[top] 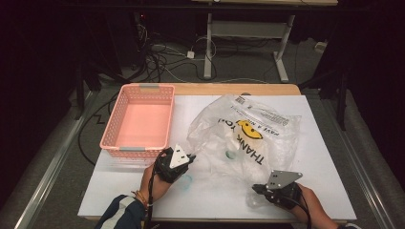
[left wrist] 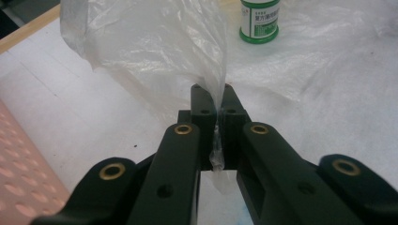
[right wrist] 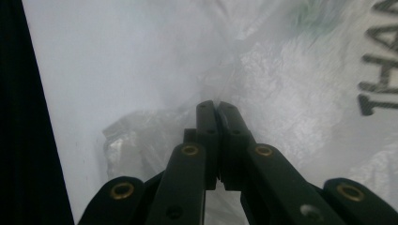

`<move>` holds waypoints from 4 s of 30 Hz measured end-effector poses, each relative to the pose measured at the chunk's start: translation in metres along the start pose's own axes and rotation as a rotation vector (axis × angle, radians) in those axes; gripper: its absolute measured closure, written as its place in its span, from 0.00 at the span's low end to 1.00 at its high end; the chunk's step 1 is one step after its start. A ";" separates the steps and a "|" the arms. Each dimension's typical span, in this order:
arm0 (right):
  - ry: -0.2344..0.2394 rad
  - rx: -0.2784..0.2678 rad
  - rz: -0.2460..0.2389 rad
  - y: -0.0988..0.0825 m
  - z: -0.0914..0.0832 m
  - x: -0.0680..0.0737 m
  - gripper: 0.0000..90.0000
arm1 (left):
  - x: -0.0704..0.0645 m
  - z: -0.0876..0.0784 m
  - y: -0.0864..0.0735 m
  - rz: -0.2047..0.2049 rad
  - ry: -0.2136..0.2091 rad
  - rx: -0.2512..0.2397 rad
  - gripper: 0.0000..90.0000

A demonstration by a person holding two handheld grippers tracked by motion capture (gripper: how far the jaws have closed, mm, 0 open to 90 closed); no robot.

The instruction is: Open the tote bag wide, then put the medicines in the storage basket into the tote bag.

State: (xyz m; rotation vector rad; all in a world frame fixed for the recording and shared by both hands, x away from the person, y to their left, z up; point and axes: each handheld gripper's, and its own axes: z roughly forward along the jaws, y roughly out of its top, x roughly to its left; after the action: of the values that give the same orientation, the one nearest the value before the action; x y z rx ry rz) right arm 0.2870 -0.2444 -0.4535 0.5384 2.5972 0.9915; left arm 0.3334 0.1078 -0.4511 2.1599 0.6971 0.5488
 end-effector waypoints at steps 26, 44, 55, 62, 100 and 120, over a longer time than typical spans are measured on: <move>-0.301 -0.417 0.034 0.033 -0.065 -0.045 1.00 | 0.024 -0.029 0.022 -0.024 0.096 -0.172 0.95; -0.399 -0.454 0.056 0.044 -0.059 -0.071 1.00 | 0.031 -0.031 0.042 -0.017 0.109 -0.263 0.95; -0.417 -0.480 0.058 0.047 -0.068 -0.071 1.00 | 0.027 -0.039 0.049 -0.011 0.106 -0.297 0.95; -0.432 -0.495 0.035 0.056 -0.069 -0.076 1.00 | 0.027 -0.042 0.059 -0.003 0.104 -0.328 0.95; -0.394 -0.628 0.009 0.090 -0.098 -0.059 1.00 | 0.008 -0.088 0.086 0.021 0.075 -0.495 0.95; -0.487 -0.622 0.042 0.119 -0.088 -0.100 1.00 | 0.032 -0.050 0.128 -0.013 0.130 -0.510 0.95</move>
State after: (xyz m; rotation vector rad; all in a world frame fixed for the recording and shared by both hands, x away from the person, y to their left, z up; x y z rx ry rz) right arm 0.3665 -0.2571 -0.2944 0.5725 1.7426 1.3927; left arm 0.3663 0.0859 -0.3160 1.6541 0.5648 0.7727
